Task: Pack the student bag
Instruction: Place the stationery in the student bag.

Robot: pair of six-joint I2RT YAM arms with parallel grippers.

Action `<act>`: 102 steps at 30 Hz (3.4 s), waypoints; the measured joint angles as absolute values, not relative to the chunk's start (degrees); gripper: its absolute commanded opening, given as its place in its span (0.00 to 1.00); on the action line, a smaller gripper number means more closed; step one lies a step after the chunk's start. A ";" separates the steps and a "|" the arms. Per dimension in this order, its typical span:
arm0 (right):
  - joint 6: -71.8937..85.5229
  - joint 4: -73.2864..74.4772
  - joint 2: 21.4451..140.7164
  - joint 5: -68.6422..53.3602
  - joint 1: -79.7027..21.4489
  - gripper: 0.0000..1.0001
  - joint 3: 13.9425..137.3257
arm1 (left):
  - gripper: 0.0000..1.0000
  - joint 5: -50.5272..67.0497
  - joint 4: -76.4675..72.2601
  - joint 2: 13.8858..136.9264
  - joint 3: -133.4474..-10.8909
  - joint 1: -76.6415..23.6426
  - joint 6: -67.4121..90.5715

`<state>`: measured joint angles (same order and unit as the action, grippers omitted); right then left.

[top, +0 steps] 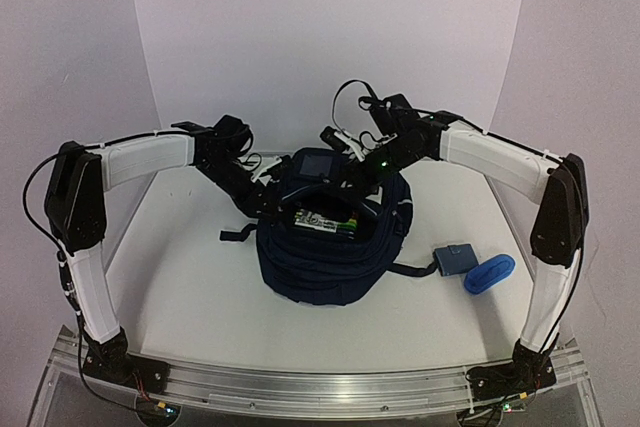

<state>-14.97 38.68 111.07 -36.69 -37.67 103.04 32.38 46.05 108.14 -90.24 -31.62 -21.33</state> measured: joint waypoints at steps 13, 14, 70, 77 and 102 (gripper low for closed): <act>-15.08 38.72 111.07 -36.69 -37.67 0.04 102.98 | 0.35 34.27 47.36 112.83 -93.61 -31.39 -25.87; -15.14 38.74 111.07 -36.69 -37.67 0.04 102.98 | 0.31 34.43 47.82 113.02 -93.97 -31.36 -26.18; -18.48 38.83 111.07 -38.46 -38.02 0.48 101.02 | 0.51 29.19 46.15 108.38 -86.46 -29.78 -27.20; -18.16 39.11 111.08 -38.03 -38.07 0.51 102.33 | 0.46 25.43 43.92 108.38 -86.47 -29.63 -30.53; -21.17 31.98 114.43 -16.25 -48.46 0.43 95.03 | 0.43 31.85 29.79 108.38 -82.84 -23.97 37.15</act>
